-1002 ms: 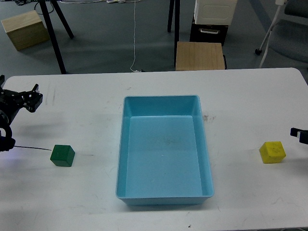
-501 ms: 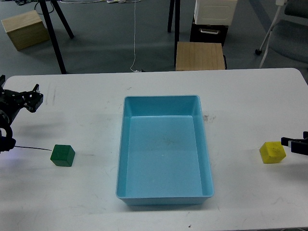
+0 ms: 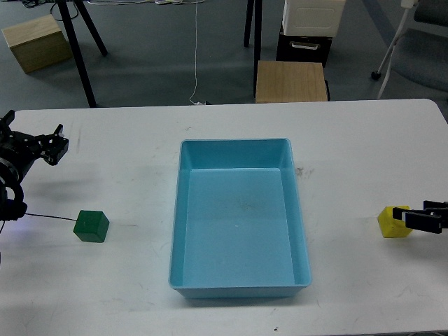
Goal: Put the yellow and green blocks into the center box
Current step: 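Move the right gripper down to the yellow cube, then close the right gripper on the yellow cube, then lift the yellow cube and carry it over the blue tray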
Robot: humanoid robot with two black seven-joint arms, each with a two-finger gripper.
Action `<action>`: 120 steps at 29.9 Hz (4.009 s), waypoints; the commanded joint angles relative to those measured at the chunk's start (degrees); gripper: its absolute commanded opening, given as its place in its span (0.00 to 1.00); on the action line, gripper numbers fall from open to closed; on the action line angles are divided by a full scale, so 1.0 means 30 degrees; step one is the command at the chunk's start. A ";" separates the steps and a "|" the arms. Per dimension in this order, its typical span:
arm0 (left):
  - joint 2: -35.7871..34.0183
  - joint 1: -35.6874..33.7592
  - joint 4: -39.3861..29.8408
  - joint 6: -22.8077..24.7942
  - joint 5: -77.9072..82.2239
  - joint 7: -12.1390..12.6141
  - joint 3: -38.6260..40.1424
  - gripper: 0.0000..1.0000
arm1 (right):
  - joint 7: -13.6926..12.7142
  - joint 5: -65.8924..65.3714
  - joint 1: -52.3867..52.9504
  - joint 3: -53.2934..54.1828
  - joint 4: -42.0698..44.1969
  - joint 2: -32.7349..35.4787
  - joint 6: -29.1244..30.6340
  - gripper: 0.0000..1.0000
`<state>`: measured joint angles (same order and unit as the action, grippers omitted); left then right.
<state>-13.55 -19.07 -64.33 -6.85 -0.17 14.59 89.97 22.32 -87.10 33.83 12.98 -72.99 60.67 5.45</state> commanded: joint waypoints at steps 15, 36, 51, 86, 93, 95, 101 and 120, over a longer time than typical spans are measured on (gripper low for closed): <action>0.0004 0.0028 -0.0002 -0.0001 0.0027 0.0000 -0.0018 1.00 | 0.0031 0.0028 0.0089 -0.0167 0.0569 -0.0651 0.0000 0.99; 0.0004 0.0086 -0.0002 -0.0001 0.0232 0.0000 -0.0018 1.00 | 0.0031 0.0058 0.0118 -0.0958 0.1566 -0.1677 0.0000 0.99; 0.0004 0.0087 -0.0002 0.0028 0.0261 -0.0410 -0.0341 1.00 | 0.0119 0.0087 0.0089 -0.1016 0.1566 -0.1794 -0.0146 0.97; -0.0054 0.0116 -0.0002 0.0028 0.0261 -0.0410 -0.0370 1.00 | 0.1894 0.0495 0.1025 -0.0783 0.1011 -0.1590 -0.1493 0.41; -0.0083 0.0086 -0.0002 0.0028 0.0349 -0.0410 -0.0341 1.00 | 0.1894 0.3482 0.2079 0.0682 -0.3028 -0.1004 -0.3309 0.41; -0.0083 0.0086 -0.0002 0.0028 0.0408 -0.0410 -0.0341 1.00 | 0.1894 0.4098 0.2752 0.0595 -0.3764 -0.1032 -0.3311 0.41; -0.0113 0.0086 0.0027 -0.0001 0.0437 -0.0410 -0.0341 1.00 | 0.1894 0.4979 0.4276 0.0216 -0.4060 -0.2141 -0.3048 0.42; -0.0230 0.0116 0.0027 -0.0001 0.0437 -0.0410 -0.0223 1.00 | 0.1894 0.5214 0.7326 -0.5176 -0.0077 -0.9118 -0.3018 0.47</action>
<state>-14.18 -18.73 -64.24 -6.86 1.16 13.36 89.27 28.00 -71.40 56.10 -2.17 -74.57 33.80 -3.64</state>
